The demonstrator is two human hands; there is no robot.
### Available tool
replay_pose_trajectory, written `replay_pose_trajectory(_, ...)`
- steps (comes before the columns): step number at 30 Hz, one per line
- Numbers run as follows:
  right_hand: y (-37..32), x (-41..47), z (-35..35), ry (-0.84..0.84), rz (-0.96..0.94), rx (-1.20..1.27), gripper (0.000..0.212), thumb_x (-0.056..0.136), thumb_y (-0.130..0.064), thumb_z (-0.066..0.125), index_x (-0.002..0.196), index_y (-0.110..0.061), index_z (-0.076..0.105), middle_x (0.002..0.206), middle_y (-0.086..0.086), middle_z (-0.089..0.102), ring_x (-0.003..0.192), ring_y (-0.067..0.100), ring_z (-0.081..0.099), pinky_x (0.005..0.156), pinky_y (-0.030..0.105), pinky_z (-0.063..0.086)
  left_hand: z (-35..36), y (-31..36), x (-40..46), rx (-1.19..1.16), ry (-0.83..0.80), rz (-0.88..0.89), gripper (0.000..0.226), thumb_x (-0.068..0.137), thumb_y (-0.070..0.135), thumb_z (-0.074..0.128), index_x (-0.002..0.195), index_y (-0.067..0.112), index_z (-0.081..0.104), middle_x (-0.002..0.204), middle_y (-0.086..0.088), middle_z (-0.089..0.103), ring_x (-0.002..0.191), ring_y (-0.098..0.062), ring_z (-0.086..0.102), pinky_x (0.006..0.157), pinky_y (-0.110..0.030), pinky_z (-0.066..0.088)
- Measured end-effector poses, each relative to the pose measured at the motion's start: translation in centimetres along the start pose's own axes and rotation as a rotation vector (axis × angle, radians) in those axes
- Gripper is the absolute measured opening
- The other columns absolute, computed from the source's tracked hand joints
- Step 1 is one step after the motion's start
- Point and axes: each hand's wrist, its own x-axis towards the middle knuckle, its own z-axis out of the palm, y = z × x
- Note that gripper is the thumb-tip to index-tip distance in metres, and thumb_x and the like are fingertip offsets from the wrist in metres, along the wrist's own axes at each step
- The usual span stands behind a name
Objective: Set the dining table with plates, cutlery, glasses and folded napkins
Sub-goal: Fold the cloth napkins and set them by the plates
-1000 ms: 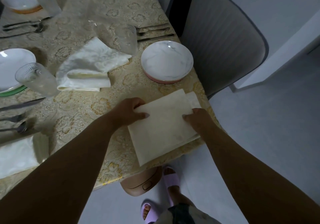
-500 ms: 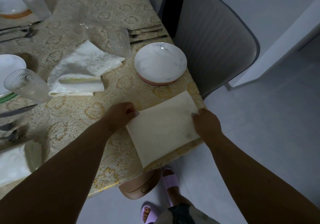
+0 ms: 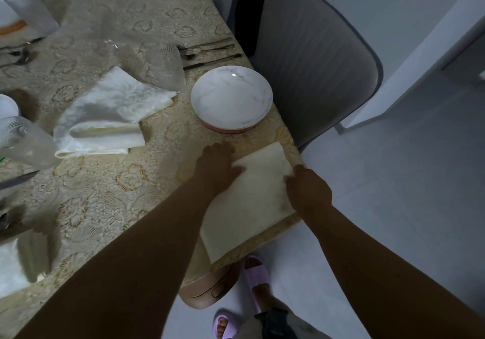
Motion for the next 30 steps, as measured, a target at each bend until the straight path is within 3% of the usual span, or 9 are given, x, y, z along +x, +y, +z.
replay_pose_trajectory(4, 0.5, 0.4, 0.1, 0.008, 0.006, 0.023, 0.035, 0.100, -0.039, 0.038, 0.116, -0.011, 0.053, 0.110, 0.005, 0.057, 0.102, 0.021, 0.057, 0.084, 0.032, 0.045, 0.6, 2.5, 2.0, -0.023, -0.120, -0.008, 0.052, 0.090, 0.044, 0.060, 0.126, 0.007, 0.048, 0.122, -0.012, 0.055, 0.112, -0.030, 0.053, 0.090, -0.038, 0.044)
replay_pose_trajectory(7, 1.4, 1.2, 0.2, 0.066, -0.043, 0.080, 0.041, 0.091, -0.049, 0.053, 0.110, -0.013, 0.055, 0.101, 0.003, 0.052, 0.095, 0.019, 0.052, 0.076, 0.029, 0.041, -0.4, 2.6, 2.0, -0.170, -0.164, 0.115, 0.027, 0.092, 0.033, 0.060, 0.092, 0.007, 0.060, 0.090, -0.010, 0.056, 0.086, -0.025, 0.054, 0.070, -0.029, 0.035)
replay_pose_trajectory(9, 1.4, 1.7, -0.3, 0.097, -0.152, 0.181, 0.054, 0.081, -0.055, 0.064, 0.116, -0.016, 0.054, 0.107, 0.002, 0.053, 0.099, 0.018, 0.049, 0.082, 0.030, 0.041, -1.5, 2.3, 1.4, -0.281, -0.159, 0.179, 0.028, 0.091, 0.030, 0.063, 0.075, 0.008, 0.055, 0.074, -0.007, 0.050, 0.068, -0.019, 0.047, 0.062, -0.028, 0.032)
replay_pose_trajectory(14, -0.5, 2.5, -4.3, -0.376, -0.144, 0.523, 0.065, 0.079, -0.038, 0.072, 0.135, -0.024, 0.043, 0.131, -0.002, 0.049, 0.123, 0.019, 0.045, 0.105, 0.034, 0.036, -5.5, 1.1, -1.7, -0.549, -0.108, 0.136, 0.029, 0.088, 0.028, 0.068, 0.082, 0.001, 0.059, 0.072, -0.003, 0.054, 0.061, -0.009, 0.048, 0.052, -0.014, 0.036)
replay_pose_trajectory(18, -1.3, 2.2, -5.7, -0.527, -0.043, 1.000, 0.015, 0.085, -0.017, 0.064, 0.099, -0.021, 0.059, 0.100, -0.009, 0.064, 0.106, 0.016, 0.059, 0.090, 0.024, 0.047, -7.8, -1.1, -4.1, -0.898, -0.004, -0.003, 0.021, 0.089, 0.019, 0.067, 0.069, 0.021, 0.060, 0.063, 0.009, 0.061, 0.053, -0.005, 0.056, 0.050, -0.018, 0.045)
replay_pose_trajectory(20, -2.3, 1.7, -4.9, -0.631, 0.025, 1.313, 0.019, 0.083, -0.010, 0.059, 0.101, -0.016, 0.060, 0.102, -0.001, 0.066, 0.101, 0.020, 0.061, 0.086, 0.028, 0.051, -8.3, -2.4, -5.1, -0.979, 0.061, -0.061, 0.027, 0.089, 0.018, 0.066, 0.064, 0.021, 0.056, 0.061, 0.006, 0.059, 0.054, -0.010, 0.054, 0.051, -0.023, 0.043)
replay_pose_trajectory(23, -4.9, 0.9, -3.0, -0.744, 0.018, 1.283, 0.028, 0.078, -0.013, 0.063, 0.106, -0.012, 0.061, 0.110, 0.006, 0.066, 0.104, 0.025, 0.060, 0.093, 0.036, 0.049, -9.0, -3.9, -6.5, -1.026, 0.130, -0.124, 0.028, 0.088, 0.024, 0.068, 0.067, 0.019, 0.051, 0.068, -0.008, 0.054, 0.061, -0.021, 0.048, 0.057, -0.032, 0.040)
replay_pose_trajectory(26, -7.5, 0.7, -2.6, -0.647, -0.090, 1.176, 0.017, 0.087, -0.012, 0.062, 0.104, -0.012, 0.065, 0.107, 0.005, 0.070, 0.103, 0.026, 0.062, 0.090, 0.036, 0.051, -10.2, -5.1, -7.9, -1.073, 0.231, -0.156, 0.029, 0.087, 0.026, 0.069, 0.067, 0.016, 0.050, 0.068, -0.012, 0.049, 0.061, -0.023, 0.041, 0.054, -0.031, 0.035)
replay_pose_trajectory(30, -10.7, 0.7, -5.3, -0.318, -0.358, 1.071, 0.016, 0.089, -0.019, 0.063, 0.099, -0.006, 0.067, 0.097, 0.008, 0.072, 0.088, 0.023, 0.066, 0.074, 0.032, 0.055, -12.9, -7.0, -9.2, -1.107, 0.380, -0.046, 0.046, 0.078, 0.024, 0.075, 0.073, -0.005, 0.040, 0.076, -0.013, 0.046, 0.073, -0.025, 0.043, 0.065, -0.037, 0.040)
